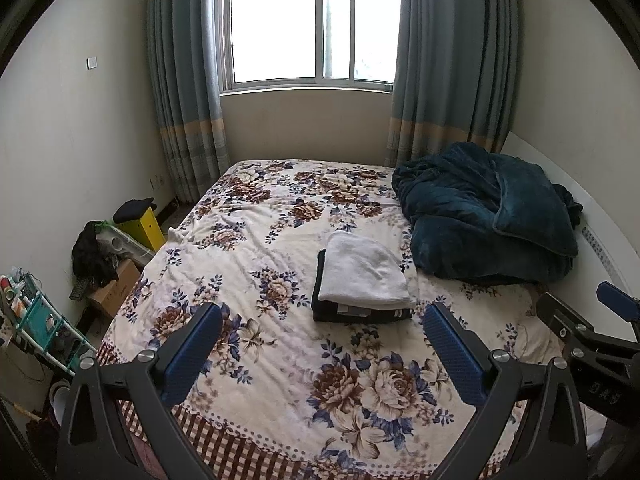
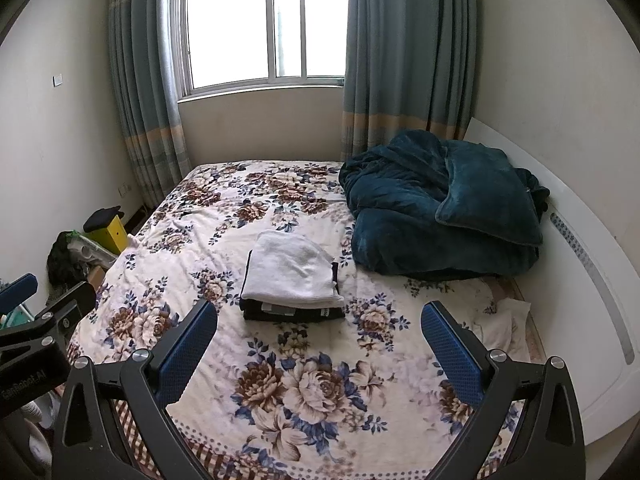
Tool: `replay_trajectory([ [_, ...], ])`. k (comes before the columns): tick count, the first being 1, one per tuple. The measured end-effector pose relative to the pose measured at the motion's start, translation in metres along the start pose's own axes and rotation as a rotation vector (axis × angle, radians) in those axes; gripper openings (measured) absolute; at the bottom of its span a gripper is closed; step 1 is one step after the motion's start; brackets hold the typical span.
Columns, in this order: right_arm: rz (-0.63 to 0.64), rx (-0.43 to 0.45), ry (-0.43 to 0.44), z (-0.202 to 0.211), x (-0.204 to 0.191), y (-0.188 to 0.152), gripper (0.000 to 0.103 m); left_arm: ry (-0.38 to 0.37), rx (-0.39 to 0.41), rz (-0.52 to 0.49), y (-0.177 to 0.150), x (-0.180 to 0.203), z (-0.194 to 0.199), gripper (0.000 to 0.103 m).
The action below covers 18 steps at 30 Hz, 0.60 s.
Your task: Fold small clothes
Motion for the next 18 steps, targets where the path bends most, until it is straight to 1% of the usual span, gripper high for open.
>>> replay_trajectory([
  [5, -0.001, -0.002, 0.002, -0.0014, -0.0021, -0.0046, 0.103, 0.002, -0.003, 0.001, -0.0025, -0.0006, -0.0006, 0.103],
  [18, 0.006, -0.001, 0.003, -0.0031, -0.0029, -0.003, 0.103, 0.0, -0.006, -0.006, -0.0018, -0.0012, -0.0009, 0.103],
])
Point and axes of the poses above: each gripper's, at about its wrist camera, not at the fingertips, and z roughly against the way its jaws point, x to its right, y to its top, the point moved 6 cm from there along -z, roughly the way its jaws point, and after that the axes turned 4 degrees about y, right-handed, at the moved point
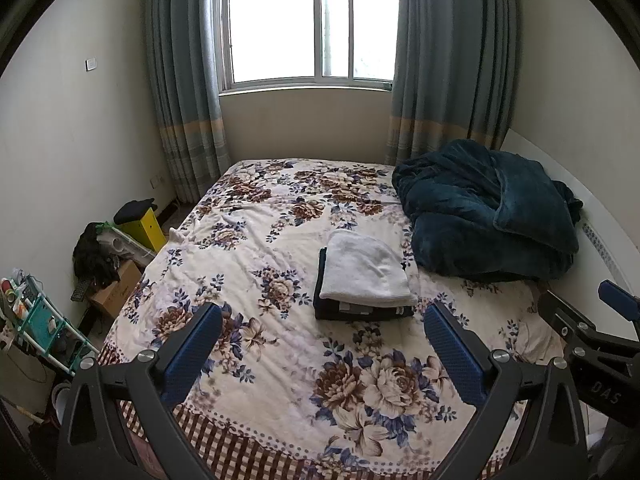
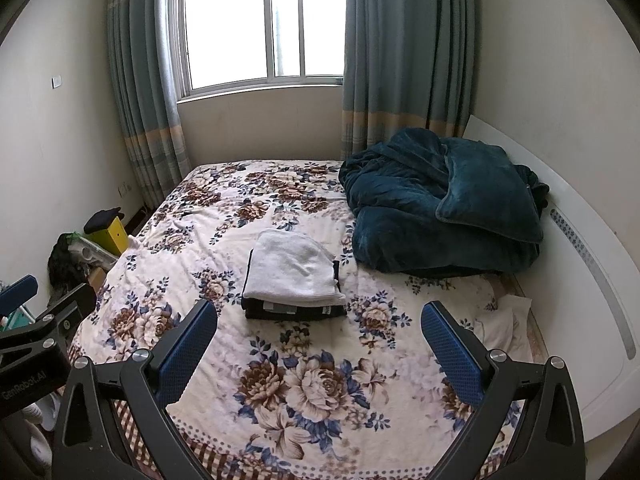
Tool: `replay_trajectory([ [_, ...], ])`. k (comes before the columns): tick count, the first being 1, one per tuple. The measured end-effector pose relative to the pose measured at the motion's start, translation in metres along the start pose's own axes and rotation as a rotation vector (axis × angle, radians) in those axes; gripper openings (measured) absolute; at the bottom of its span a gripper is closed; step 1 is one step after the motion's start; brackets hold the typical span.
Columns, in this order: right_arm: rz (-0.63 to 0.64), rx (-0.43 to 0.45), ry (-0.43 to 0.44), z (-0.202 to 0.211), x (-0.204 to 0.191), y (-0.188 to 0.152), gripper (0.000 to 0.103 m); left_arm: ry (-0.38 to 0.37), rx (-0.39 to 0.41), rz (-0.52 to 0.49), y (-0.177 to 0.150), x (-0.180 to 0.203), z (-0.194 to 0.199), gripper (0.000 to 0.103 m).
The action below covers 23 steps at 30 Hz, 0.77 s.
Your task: Fold small clothes
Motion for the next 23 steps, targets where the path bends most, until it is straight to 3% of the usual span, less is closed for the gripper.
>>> replay_trajectory([
  [23, -0.012, -0.003, -0.007, 0.0039, -0.0046, -0.0035, 0.103, -0.011, 0.013, -0.008, 0.0062, 0.0058, 0.0015, 0.103],
])
Point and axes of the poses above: each gripper's, at about its wrist camera, not at the fingertips, and z roughly against the way its jaws point, x to its right, y to its top, the point moved 6 cm from there along -z, roughly the way its jaws point, and after that the axes turned 4 degrees about y, right-handed, at the moved point
